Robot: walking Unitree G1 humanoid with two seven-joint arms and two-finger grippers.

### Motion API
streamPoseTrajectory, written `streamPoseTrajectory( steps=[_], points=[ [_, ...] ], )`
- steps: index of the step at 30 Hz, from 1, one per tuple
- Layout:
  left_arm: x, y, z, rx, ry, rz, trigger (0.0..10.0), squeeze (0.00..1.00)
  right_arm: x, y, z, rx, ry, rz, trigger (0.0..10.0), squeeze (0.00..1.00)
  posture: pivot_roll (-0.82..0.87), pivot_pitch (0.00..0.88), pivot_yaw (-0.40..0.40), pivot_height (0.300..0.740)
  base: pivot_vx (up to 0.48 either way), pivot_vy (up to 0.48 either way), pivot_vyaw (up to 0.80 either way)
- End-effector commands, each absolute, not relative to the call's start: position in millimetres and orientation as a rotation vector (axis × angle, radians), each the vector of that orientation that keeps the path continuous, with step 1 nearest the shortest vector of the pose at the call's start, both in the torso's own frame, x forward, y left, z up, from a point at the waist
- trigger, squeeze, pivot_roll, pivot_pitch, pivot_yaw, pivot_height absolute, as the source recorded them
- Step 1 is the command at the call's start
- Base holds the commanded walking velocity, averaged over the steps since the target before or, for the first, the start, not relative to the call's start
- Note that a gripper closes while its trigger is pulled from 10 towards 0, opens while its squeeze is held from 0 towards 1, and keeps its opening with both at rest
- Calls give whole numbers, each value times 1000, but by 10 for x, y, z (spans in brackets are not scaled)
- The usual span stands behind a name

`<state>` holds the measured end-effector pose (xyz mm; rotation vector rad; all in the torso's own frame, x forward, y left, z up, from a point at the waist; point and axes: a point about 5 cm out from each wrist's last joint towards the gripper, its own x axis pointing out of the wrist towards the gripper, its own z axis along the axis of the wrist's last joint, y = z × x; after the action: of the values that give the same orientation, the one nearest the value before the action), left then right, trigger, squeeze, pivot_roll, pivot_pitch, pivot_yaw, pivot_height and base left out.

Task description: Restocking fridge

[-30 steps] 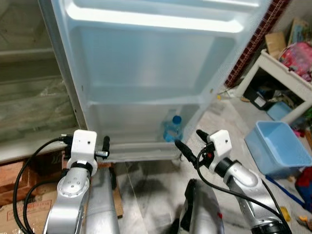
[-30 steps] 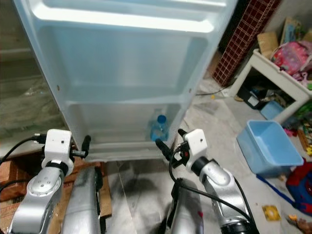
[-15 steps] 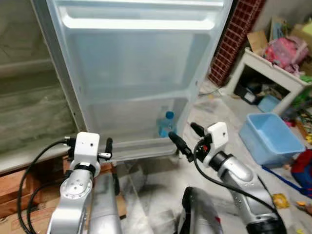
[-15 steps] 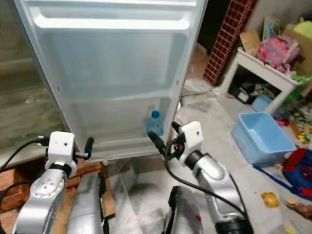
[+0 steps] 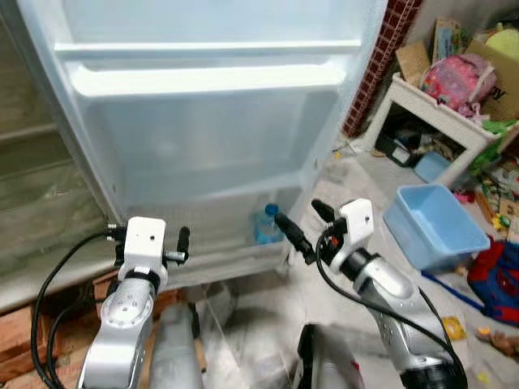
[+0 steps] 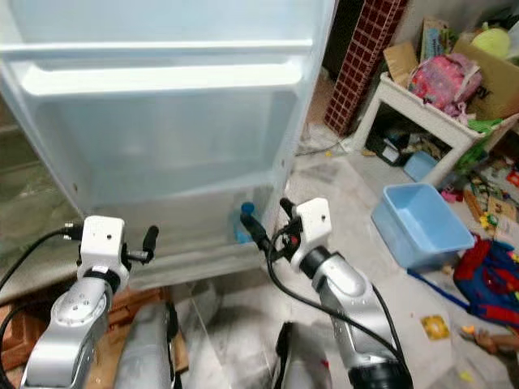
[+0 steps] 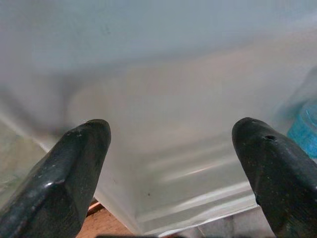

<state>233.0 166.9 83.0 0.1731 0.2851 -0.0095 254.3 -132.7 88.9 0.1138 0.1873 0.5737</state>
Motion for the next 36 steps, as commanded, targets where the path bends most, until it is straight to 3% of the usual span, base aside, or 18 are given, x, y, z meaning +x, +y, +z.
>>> streamPoseTrajectory(
  steps=[1, 12, 19, 31, 36],
  points=[
    [2321, 1653, 834, 185, 280, -19, 10000, 0, 2489, -1379, 818, 78, 256, 554, 10000, 0, 101, 0, -89, 660, 0, 0, 0],
    [2325, 1648, 825, 182, 286, -23, 10000, 0, 2454, -1512, 661, 43, 438, 489, 10000, 0, 91, 0, -87, 660, -68, 0, 0],
    [2348, 1658, 827, 183, 286, -23, 10000, 0, 2460, -1490, 780, 17, 357, 529, 10000, 0, 84, 0, -81, 660, -359, 0, 0],
    [2390, 1625, 837, 177, 276, -29, 10000, 0, 2426, -1482, 747, 53, 408, 548, 10000, 0, 84, 0, -85, 660, -253, 0, 0],
    [2398, 1638, 834, 180, 277, -29, 10000, 0, 2390, -1538, 718, 65, 432, 519, 10000, 0, 82, 0, -86, 694, 0, 0, 0]
  ],
)
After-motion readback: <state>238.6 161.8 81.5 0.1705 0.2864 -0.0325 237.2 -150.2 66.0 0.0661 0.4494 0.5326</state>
